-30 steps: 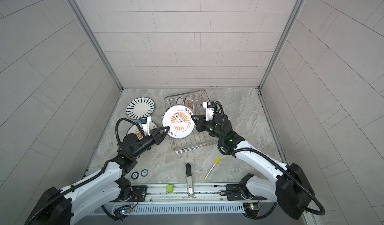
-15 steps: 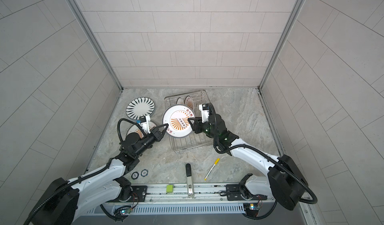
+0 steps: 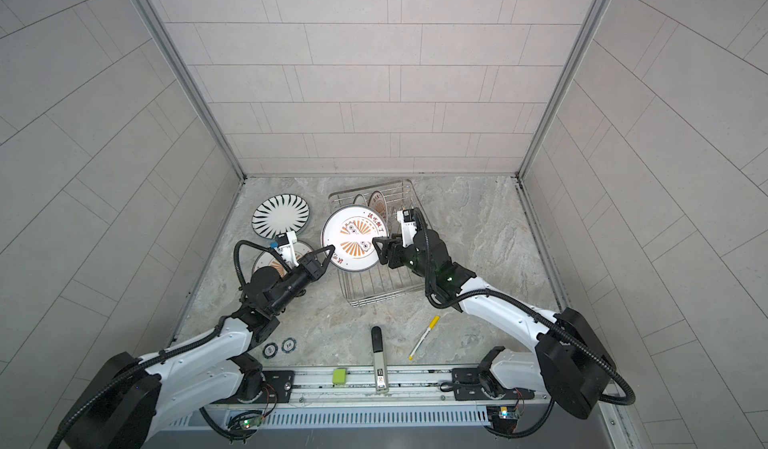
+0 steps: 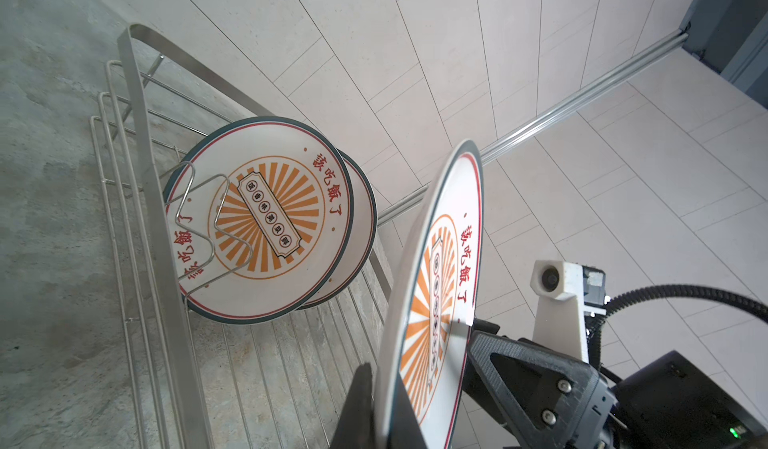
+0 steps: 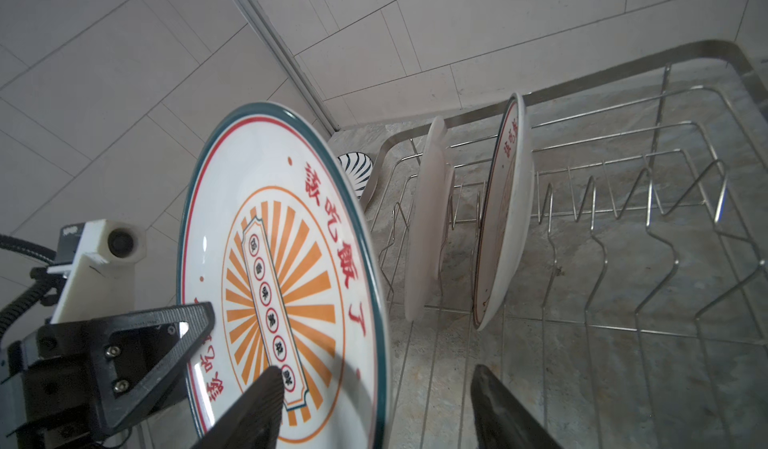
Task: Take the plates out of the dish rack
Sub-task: 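Carry the plate onto the table stack with the left gripper while the right withdraws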
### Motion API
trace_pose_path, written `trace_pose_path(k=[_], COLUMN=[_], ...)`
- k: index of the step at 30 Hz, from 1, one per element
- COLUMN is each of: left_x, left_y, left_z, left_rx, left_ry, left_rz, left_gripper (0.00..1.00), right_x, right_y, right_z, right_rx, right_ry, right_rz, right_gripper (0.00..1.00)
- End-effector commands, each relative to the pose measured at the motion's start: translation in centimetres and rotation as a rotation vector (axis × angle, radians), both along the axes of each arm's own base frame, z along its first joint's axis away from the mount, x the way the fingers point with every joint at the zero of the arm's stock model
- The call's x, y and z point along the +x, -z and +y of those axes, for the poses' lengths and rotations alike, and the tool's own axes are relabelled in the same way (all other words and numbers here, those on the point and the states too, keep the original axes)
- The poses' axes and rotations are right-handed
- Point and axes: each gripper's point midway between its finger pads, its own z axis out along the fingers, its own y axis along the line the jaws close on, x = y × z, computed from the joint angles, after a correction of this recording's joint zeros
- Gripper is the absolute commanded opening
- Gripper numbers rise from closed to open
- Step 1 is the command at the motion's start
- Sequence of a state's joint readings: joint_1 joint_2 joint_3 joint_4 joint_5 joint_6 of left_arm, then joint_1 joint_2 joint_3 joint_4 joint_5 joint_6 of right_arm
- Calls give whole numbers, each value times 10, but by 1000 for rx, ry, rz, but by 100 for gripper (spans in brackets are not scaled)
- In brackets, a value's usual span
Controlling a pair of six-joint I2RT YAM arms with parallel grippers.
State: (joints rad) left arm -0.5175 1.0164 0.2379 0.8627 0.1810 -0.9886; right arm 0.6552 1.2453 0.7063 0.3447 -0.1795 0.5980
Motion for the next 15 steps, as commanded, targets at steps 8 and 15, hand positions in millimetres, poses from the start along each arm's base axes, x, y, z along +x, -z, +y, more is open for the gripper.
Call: trace_pose_path(k=[8,15], left_x=[12,13], left_y=[-5,5], left_z=[28,53], left_rx=[-160,-201], left_ry=[-155,-277], left_rz=[31,60], left_gripper=[0,0], right_x=[-8,-19], right_y=[-5,-13], right_z=[-7,6], right_rx=[-103,-150], right_ry=[115,130], right_rz=[-87,-153], right_gripper=[90,92])
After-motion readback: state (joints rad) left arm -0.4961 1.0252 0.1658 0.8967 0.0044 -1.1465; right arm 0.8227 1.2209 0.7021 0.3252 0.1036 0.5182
